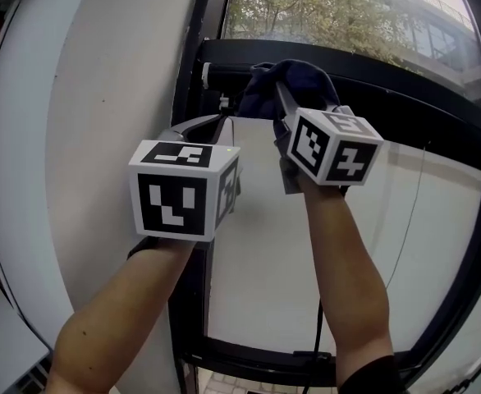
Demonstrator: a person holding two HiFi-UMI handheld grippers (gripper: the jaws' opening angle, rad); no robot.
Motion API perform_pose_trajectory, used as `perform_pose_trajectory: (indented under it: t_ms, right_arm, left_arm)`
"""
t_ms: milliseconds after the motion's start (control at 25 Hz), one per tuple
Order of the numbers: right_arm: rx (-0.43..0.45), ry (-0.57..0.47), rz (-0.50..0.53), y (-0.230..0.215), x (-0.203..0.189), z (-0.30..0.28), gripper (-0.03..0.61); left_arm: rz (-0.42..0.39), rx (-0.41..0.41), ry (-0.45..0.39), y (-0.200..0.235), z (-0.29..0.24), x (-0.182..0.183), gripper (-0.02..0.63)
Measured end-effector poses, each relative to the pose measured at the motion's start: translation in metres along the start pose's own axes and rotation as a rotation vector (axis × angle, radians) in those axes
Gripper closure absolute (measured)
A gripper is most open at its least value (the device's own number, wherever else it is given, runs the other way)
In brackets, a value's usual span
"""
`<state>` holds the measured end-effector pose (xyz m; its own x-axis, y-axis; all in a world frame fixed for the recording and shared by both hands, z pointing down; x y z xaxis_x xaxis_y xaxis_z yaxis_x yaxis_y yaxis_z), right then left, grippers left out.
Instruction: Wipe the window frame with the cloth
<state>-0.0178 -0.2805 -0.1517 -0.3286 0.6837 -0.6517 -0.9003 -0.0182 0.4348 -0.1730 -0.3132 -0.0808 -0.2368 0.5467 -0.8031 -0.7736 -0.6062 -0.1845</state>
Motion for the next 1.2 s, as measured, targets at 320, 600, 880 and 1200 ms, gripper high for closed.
perform_pose_trajectory:
  t_ms: [320, 600, 880, 1200]
  right_arm:
    - [0.015, 0.008, 0.022, -0.026, 0.007, 0.026, 0.514]
    - [0.028, 0.001, 0.046, -0.056, 0.015, 0.057, 0.514]
    - [0.011, -0.023, 0.058, -0.085, 0.022, 0.088, 0.514]
    - [0.006, -0.037, 0.065, -0.118, 0.033, 0.121, 0.514]
  left_arm:
    - [0.036, -0.019, -0.013, -0.039, -0.021, 0.002, 0.620]
    - [0.024, -0.020, -0.015, -0.086, -0.032, 0.003, 0.620]
    - [0.027, -0.048, -0.026, -0.125, -0.039, 0.009, 0.620]
    - [0.055, -0.066, -0.034, -0.167, -0.058, 0.008, 0.620]
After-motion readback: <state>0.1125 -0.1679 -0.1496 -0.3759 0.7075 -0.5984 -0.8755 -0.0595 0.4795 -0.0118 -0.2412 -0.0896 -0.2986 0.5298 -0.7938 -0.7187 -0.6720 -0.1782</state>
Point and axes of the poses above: the fingertips, and each gripper's own axes: z backward along the fingers, y to its left, x out of its top, the point moved 8 cm from there along z, backward along the fingers, and after that the axes turned 5 degrees about x, right-handed, at the moved point
